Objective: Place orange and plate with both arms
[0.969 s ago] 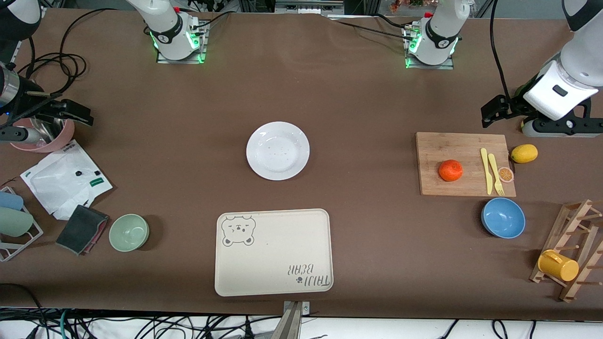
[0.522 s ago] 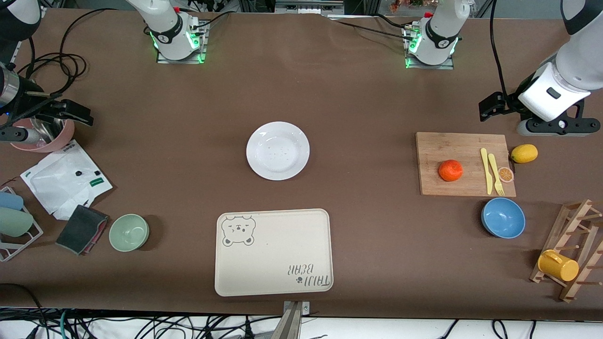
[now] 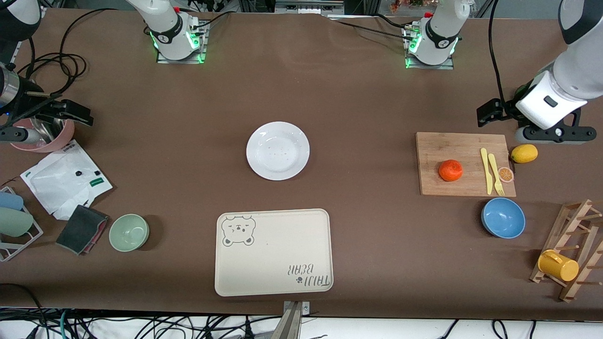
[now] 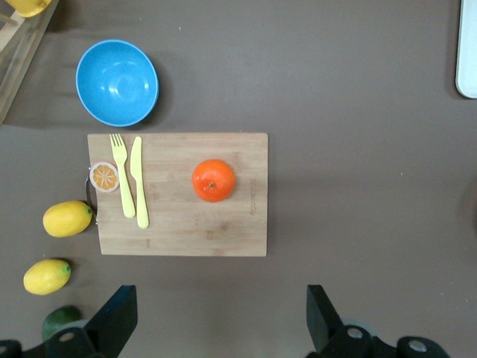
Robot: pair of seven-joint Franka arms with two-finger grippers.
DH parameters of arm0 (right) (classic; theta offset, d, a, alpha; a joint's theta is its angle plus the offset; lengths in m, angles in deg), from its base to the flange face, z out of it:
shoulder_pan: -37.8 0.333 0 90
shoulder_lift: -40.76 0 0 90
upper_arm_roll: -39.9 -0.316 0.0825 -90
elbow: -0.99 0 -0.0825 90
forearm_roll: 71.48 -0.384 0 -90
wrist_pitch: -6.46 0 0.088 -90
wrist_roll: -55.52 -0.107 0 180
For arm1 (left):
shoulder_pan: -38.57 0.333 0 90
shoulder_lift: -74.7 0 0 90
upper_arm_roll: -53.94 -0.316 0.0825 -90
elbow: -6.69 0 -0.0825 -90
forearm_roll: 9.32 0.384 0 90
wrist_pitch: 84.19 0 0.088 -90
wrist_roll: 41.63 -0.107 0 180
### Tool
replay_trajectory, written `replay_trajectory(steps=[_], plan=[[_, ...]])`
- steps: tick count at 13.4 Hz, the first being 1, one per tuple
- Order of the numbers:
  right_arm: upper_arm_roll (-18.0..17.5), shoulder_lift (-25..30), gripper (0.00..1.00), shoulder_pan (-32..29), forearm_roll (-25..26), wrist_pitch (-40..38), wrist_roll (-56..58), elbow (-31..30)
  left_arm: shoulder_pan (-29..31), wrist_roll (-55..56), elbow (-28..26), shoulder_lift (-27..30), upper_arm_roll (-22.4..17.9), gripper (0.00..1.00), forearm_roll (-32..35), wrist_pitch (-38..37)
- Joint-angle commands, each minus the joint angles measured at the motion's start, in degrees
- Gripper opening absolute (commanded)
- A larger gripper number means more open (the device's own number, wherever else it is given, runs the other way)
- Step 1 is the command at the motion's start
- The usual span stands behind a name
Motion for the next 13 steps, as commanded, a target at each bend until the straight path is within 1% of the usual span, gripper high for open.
replay_trajectory(steps=[1,2,3,5,7,10,13], plan=[[-0.4,-0.3,1.00,-0.6,-0.1,-1.0,-0.7,1.1,0.0,-1.5,1.7,-4.6,0.1,1.00,0.7,4.7],[-0.4,-0.3,1.00,-0.6,-0.1,-1.0,-0.7,1.1,0.1,-1.5,1.2,-6.3,0.1,1.00,1.1,7.8],[-0.4,-0.3,1.00,-0.6,-0.1,-1.0,-0.7,1.1,0.2,-1.5,1.1,-7.9,0.2,1.00,3.2,10.0],[-0.4,-0.3,1.00,-0.6,-0.1,-1.0,-0.7,1.1,0.1,-1.5,0.3,-10.5,0.3,1.00,9.8,14.3],[-0.4,-0.3,1.00,-0.6,-0.1,-1.0,-0.6,1.1,0.8,-1.5,-2.5,-11.8,0.3,1.00,10.6,17.7],[-0.4,-0.3,1.00,-0.6,-0.1,-1.0,-0.6,1.1,4.1,-1.6,-10.4,-12.0,0.3,1.00,9.9,24.3],[-0.4,-0.3,1.00,-0.6,-0.1,-1.0,-0.7,1.0,5.6,-1.5,-20.6,-11.0,0.3,1.00,9.9,34.2]])
